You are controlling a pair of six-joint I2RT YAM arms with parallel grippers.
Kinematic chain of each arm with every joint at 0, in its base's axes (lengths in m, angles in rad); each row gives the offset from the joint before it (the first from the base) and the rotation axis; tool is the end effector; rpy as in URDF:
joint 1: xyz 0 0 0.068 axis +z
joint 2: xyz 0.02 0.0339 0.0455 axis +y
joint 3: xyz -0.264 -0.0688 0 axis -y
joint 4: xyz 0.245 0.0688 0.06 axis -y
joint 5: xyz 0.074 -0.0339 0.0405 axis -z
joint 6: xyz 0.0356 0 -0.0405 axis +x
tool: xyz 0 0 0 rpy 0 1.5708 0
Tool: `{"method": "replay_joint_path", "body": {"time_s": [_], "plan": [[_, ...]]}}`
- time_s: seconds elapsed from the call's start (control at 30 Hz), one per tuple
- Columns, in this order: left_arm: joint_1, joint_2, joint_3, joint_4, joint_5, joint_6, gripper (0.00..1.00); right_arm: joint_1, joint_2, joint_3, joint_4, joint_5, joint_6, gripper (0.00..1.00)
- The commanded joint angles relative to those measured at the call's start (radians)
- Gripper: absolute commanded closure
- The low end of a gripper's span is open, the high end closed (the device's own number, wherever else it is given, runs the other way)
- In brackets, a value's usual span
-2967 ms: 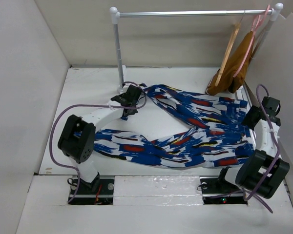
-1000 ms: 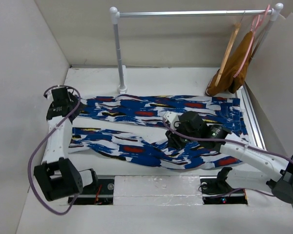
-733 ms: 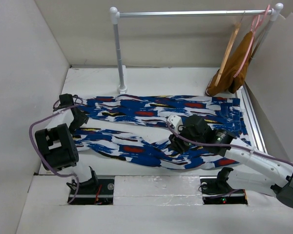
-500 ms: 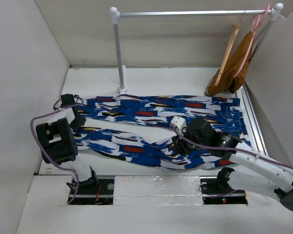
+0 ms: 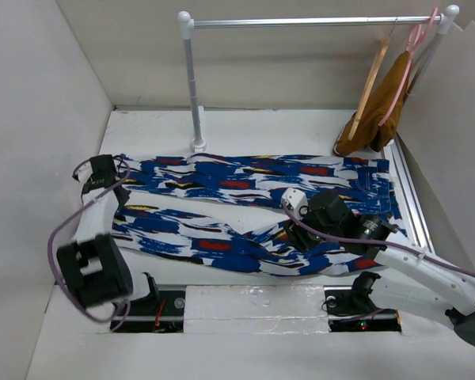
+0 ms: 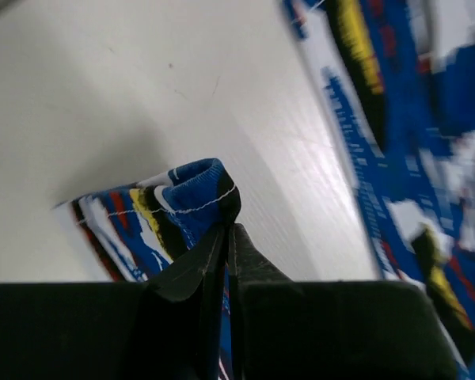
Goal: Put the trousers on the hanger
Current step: Flatten out the trousers at the center of the board.
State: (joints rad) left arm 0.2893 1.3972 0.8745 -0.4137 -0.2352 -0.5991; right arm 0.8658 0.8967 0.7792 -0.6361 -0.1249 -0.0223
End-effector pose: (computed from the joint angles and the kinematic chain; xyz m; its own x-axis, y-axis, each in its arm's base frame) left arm 0.2670 0.0881 0.2157 -0.4064 -0.6931 -0.5953 -0.7737 0.6076 -0.1792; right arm 0.1167 0.1440 0.2758 -0.4252 -0.5338 -0.7309 -0.8242 0.5620 0.0690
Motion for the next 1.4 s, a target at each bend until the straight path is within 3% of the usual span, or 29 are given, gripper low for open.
{"method": "replay_joint_path", "body": {"time_s": [0.0,0.23,0.37,0.5,0.6,0.83,0.93,0.97,1.0,1.03,1.13,1.23,1.33,1.37], "plan": [[0.002,-0.257,0.034,-0.097,-0.052,-0.018,1.00,-0.022,0.013,0.035,0.001,0.025,-0.047,0.51],[0.002,-0.268,0.121,-0.224,-0.142,-0.016,1.00,-0.117,0.050,0.051,0.019,0.053,-0.067,0.36],[0.002,-0.195,0.136,-0.176,-0.216,0.024,1.00,-0.218,0.067,0.023,0.078,0.053,-0.058,0.32],[0.002,0.061,0.214,-0.200,-0.289,-0.007,1.00,-0.327,0.123,-0.015,0.170,0.039,-0.044,0.29],[0.002,0.191,0.303,-0.198,-0.262,-0.010,1.00,-0.402,0.218,-0.029,0.243,-0.036,-0.051,0.29],[0.014,0.365,0.556,-0.206,-0.289,0.024,1.00,-0.412,0.183,-0.075,0.274,-0.044,-0.011,0.29],[0.033,0.433,0.574,-0.226,-0.265,0.038,1.00,-0.412,0.169,-0.080,0.263,-0.010,-0.011,0.27],[0.033,0.445,0.572,-0.252,-0.260,0.033,0.96,-0.421,0.176,-0.077,0.259,-0.013,-0.011,0.25],[0.043,0.454,0.566,-0.257,-0.256,0.029,0.84,-0.421,0.179,-0.071,0.244,-0.013,-0.013,0.24],[0.044,0.448,0.534,-0.248,-0.250,0.038,0.46,-0.421,0.183,-0.057,0.233,-0.018,-0.025,0.23],[0.044,0.370,0.476,-0.217,-0.242,0.051,0.01,-0.409,0.165,-0.043,0.210,-0.027,-0.037,0.24],[0.044,0.255,0.433,-0.204,-0.236,0.048,0.01,-0.378,0.093,-0.055,0.194,-0.039,-0.041,0.30],[0.044,0.111,0.356,-0.198,-0.228,0.027,0.03,-0.354,0.022,-0.072,0.171,-0.076,-0.044,0.75],[0.044,0.026,0.325,-0.183,-0.222,0.013,0.05,-0.353,0.005,-0.083,0.164,-0.081,-0.042,1.00]]}}
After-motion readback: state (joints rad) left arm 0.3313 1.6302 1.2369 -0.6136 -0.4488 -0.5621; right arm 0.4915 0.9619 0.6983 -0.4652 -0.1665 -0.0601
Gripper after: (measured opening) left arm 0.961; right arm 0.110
